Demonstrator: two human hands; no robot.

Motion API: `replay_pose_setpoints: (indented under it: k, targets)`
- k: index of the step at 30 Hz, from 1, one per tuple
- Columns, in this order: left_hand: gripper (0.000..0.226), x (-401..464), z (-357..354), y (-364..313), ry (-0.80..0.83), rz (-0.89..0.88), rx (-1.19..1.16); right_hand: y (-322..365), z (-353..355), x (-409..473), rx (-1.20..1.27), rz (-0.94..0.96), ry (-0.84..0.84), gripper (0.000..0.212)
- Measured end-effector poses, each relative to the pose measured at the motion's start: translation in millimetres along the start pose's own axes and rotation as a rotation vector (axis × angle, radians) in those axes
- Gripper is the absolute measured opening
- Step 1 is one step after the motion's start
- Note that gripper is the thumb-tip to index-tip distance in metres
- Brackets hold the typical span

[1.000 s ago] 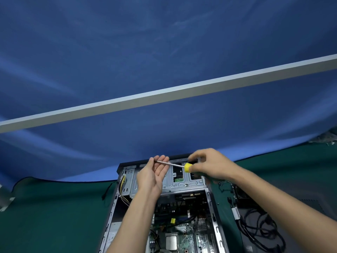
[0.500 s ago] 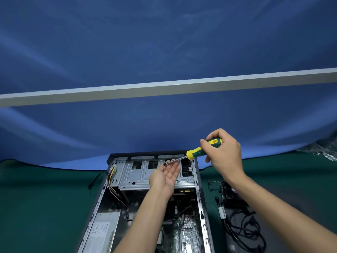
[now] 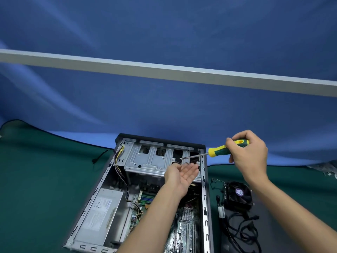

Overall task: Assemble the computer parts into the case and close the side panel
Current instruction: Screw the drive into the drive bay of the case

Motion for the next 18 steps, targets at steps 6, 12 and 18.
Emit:
replay_pose_setpoints:
  k: [6,12,18]
  targets:
    - [0.024,21.7,52.0,5.5,-0.334,-0.069,0.253,2.9,-1.6,8.9,-0.168,0.075,0.055,0.018]
    - [0.056,41.6,58.2,34.4,-0.316,-0.015,0.218,6.0,-6.8,14.1,-0.285,0.173,0.124,0.016]
    - [0.073,60.0,55.7,45.8,-0.259,0.009,0.093,5.2,-17.7,20.7,-0.348,0.185,0.188,0.016]
Point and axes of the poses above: each hand's wrist, its own x-axis towards the middle knuckle, its own z-axis out of the back of the hand, y = z × x, the point moved 8 cm from there along x, towards the middle knuckle, and after that the axes turned 10 degrees about -x, right-handed, at the moved point
